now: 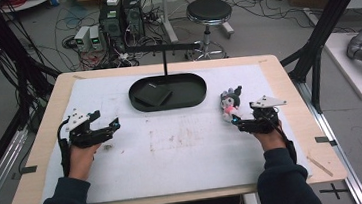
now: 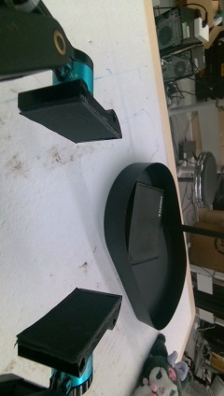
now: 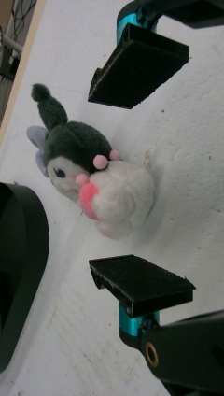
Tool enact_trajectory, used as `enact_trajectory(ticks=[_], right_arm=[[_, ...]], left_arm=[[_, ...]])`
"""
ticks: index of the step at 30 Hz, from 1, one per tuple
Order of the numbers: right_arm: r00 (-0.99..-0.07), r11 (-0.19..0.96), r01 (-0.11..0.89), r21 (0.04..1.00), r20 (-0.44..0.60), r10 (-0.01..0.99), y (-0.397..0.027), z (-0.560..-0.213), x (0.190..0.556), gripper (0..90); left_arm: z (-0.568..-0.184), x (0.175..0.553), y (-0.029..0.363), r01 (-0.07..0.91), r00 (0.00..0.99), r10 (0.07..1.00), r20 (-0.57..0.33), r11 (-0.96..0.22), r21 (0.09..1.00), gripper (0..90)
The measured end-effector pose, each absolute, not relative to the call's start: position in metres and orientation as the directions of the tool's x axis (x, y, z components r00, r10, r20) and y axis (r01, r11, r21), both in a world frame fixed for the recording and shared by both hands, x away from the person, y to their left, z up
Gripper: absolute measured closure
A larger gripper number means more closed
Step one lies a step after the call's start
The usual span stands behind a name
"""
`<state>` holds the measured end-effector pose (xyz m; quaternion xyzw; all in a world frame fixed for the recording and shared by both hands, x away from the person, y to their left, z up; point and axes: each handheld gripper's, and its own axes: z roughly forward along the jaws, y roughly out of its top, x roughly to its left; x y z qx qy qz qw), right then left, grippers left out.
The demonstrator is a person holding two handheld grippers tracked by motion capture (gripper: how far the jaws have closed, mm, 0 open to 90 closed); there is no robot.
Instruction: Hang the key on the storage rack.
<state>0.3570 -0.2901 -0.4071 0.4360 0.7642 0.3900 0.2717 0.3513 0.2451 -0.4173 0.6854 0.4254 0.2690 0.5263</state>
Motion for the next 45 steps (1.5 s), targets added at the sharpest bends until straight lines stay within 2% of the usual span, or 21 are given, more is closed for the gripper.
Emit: enact_trajectory(ticks=[6, 13, 19, 27, 31, 33, 39, 45], right_arm=[[-0.452, 0.299, 0.456, 0.838, -0.072, 0.889, -0.282, -0.405, 0.361, 17.6], [-0.420, 0.342, 0.478, 0.809, -0.132, 0.898, -0.264, -0.402, 0.373, 17.6], [-0.394, 0.419, 0.486, 0.767, -0.235, 0.888, -0.242, -0.407, 0.391, 17.6], [-0.326, 0.524, 0.554, 0.647, -0.411, 0.851, -0.223, -0.432, 0.417, 17.6], [-0.314, 0.510, 0.589, 0.627, -0.404, 0.859, -0.229, -0.437, 0.422, 17.9], [-0.328, 0.509, 0.591, 0.626, -0.391, 0.860, -0.231, -0.438, 0.423, 25.0], [-0.358, 0.521, 0.582, 0.624, -0.379, 0.853, -0.233, -0.438, 0.424, 30.1], [-0.369, 0.470, 0.589, 0.657, -0.298, 0.880, -0.241, -0.430, 0.421, 31.1]], left_arm=[[-0.419, 0.350, 0.243, 0.309, 0.493, 0.867, -0.080, -0.088, 0.947, 17.4], [-0.421, 0.352, 0.246, 0.321, 0.486, 0.868, -0.098, -0.073, 0.944, 17.5], [-0.421, 0.353, 0.245, 0.327, 0.488, 0.867, -0.102, -0.073, 0.942, 17.7], [-0.421, 0.353, 0.246, 0.331, 0.486, 0.868, -0.104, -0.072, 0.941, 17.8], [-0.422, 0.353, 0.246, 0.331, 0.486, 0.868, -0.104, -0.073, 0.941, 17.9], [-0.422, 0.353, 0.246, 0.331, 0.487, 0.867, -0.103, -0.074, 0.941, 18.0], [-0.421, 0.353, 0.246, 0.331, 0.485, 0.868, -0.105, -0.071, 0.941, 18.1], [-0.422, 0.353, 0.247, 0.332, 0.483, 0.869, -0.108, -0.068, 0.941, 18.1]])
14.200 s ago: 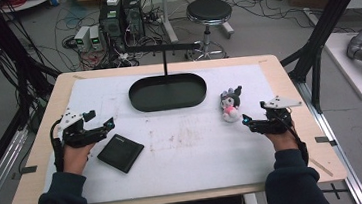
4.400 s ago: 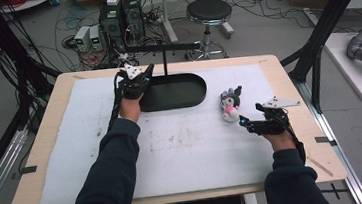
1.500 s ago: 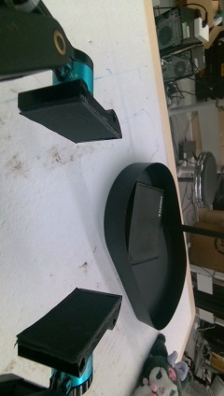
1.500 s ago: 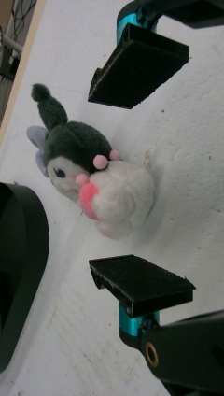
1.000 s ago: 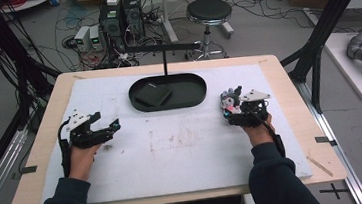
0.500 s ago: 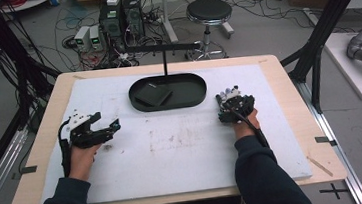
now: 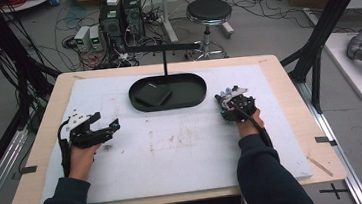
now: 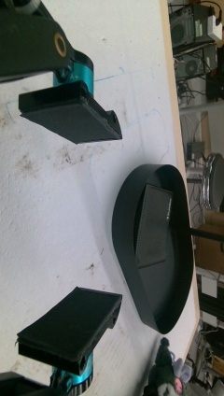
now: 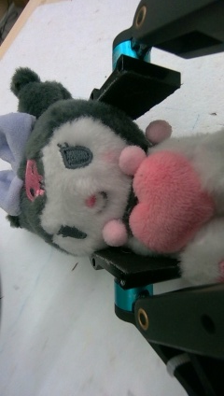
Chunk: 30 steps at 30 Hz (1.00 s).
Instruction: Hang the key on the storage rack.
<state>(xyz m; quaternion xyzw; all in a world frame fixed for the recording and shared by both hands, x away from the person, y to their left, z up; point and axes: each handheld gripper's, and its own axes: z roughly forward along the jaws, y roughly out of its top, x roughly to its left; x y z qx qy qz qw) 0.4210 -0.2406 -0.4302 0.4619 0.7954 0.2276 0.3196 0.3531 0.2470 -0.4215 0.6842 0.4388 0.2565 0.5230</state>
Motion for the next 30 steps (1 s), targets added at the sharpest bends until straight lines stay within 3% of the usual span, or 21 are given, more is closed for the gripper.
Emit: enact_trajectory(ticks=[6, 18, 30], right_arm=[[-0.455, 0.433, 0.533, 0.727, -0.185, 0.871, -0.244, -0.411, 0.415, 31.1], [-0.624, 0.418, 0.409, 0.811, -0.085, 0.777, -0.230, -0.347, 0.415, 31.6], [-0.666, 0.409, 0.362, 0.838, -0.074, 0.742, -0.203, -0.312, 0.444, 31.5]], left_arm=[[-0.422, 0.353, 0.247, 0.331, 0.481, 0.870, -0.109, -0.065, 0.941, 18.2], [-0.422, 0.354, 0.249, 0.327, 0.478, 0.871, -0.114, -0.056, 0.943, 18.2], [-0.423, 0.355, 0.250, 0.325, 0.483, 0.868, -0.118, -0.053, 0.944, 18.6]])
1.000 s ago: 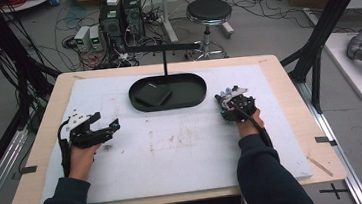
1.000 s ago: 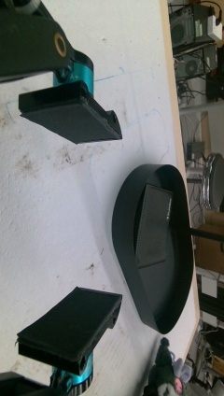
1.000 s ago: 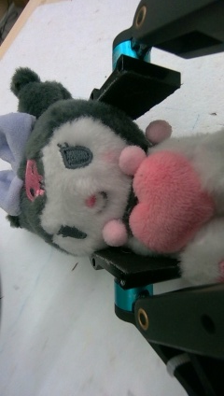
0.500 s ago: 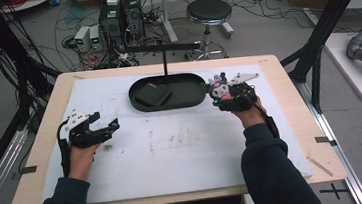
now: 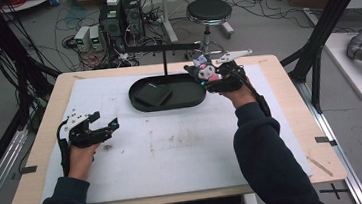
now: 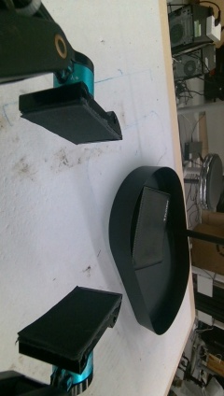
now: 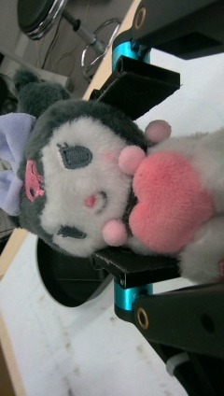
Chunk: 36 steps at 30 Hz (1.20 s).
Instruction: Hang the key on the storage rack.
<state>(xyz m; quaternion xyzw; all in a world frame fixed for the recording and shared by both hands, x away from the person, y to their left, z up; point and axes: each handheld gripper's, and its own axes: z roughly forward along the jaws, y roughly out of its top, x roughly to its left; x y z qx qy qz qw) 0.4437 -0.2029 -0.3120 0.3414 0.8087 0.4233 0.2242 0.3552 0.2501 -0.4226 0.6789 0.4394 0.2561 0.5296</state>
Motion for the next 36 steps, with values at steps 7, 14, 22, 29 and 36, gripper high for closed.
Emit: enact_trajectory(ticks=[7, 14, 22, 29, 36], right_arm=[[-0.648, 0.411, 0.337, 0.847, -0.107, 0.754, -0.182, -0.291, 0.465, 31.5], [-0.589, 0.390, 0.370, 0.843, -0.111, 0.800, -0.181, -0.284, 0.487, 31.5], [-0.507, 0.397, 0.385, 0.833, -0.168, 0.845, -0.189, -0.282, 0.499, 31.5], [-0.468, 0.476, 0.428, 0.768, -0.263, 0.844, -0.191, -0.298, 0.500, 32.1], [-0.483, 0.505, 0.519, 0.689, -0.251, 0.839, -0.185, -0.325, 0.507, 33.1]], left_arm=[[-0.423, 0.356, 0.250, 0.327, 0.482, 0.868, -0.122, -0.049, 0.944, 18.6], [-0.423, 0.356, 0.252, 0.328, 0.480, 0.869, -0.124, -0.047, 0.944, 18.6], [-0.423, 0.356, 0.253, 0.329, 0.475, 0.871, -0.126, -0.043, 0.943, 18.6], [-0.422, 0.355, 0.253, 0.326, 0.473, 0.872, -0.126, -0.040, 0.945, 18.6], [-0.423, 0.355, 0.253, 0.327, 0.473, 0.872, -0.125, -0.041, 0.944, 18.6]])
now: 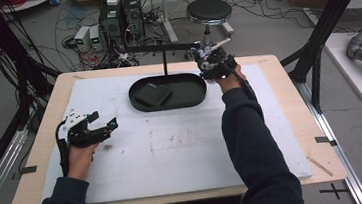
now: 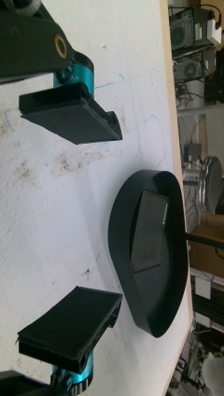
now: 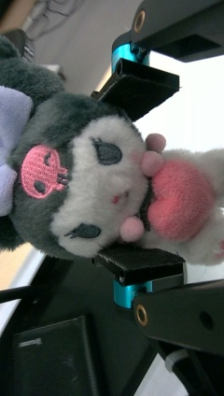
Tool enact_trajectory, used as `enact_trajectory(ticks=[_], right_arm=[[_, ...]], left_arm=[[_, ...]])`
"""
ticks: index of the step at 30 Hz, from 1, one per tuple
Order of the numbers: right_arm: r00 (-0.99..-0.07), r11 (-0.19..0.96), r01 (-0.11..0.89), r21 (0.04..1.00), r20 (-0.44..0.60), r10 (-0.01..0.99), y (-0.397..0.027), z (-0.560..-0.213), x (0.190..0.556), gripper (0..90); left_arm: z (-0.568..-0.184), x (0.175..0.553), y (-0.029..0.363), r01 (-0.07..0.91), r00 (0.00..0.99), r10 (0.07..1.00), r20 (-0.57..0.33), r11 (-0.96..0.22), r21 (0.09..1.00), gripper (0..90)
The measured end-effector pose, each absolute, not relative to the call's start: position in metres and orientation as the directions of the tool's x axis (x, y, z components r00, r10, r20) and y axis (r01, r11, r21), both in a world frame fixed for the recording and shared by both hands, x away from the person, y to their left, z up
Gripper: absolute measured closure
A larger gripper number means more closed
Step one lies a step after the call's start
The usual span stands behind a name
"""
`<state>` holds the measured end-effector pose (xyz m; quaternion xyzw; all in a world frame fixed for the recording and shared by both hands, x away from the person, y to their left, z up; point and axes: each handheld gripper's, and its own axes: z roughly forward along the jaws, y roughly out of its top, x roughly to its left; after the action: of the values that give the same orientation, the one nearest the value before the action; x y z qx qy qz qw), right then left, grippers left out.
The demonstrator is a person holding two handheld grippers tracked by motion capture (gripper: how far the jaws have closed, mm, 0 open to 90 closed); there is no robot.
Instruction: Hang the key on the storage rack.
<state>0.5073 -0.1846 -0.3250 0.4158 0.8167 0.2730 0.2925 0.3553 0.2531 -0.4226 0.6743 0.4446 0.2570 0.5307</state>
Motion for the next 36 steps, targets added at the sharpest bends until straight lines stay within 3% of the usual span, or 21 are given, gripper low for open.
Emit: enact_trajectory(ticks=[12, 18, 22, 36], right_arm=[[-0.529, 0.498, 0.556, 0.666, -0.180, 0.830, -0.155, -0.355, 0.522, 33.6], [-0.537, 0.483, 0.549, 0.682, -0.155, 0.829, -0.154, -0.358, 0.521, 28.2], [-0.540, 0.437, 0.542, 0.718, -0.101, 0.835, -0.162, -0.352, 0.516, 24.4], [-0.609, 0.455, 0.396, 0.798, -0.143, 0.780, -0.208, -0.316, 0.460, 23.2]], left_arm=[[-0.423, 0.355, 0.253, 0.329, 0.474, 0.872, -0.126, -0.043, 0.943, 18.6], [-0.423, 0.355, 0.254, 0.328, 0.473, 0.872, -0.126, -0.042, 0.944, 18.6], [-0.423, 0.355, 0.253, 0.329, 0.477, 0.869, -0.129, -0.041, 0.943, 18.6], [-0.422, 0.354, 0.252, 0.318, 0.482, 0.866, -0.136, -0.028, 0.948, 18.6]])
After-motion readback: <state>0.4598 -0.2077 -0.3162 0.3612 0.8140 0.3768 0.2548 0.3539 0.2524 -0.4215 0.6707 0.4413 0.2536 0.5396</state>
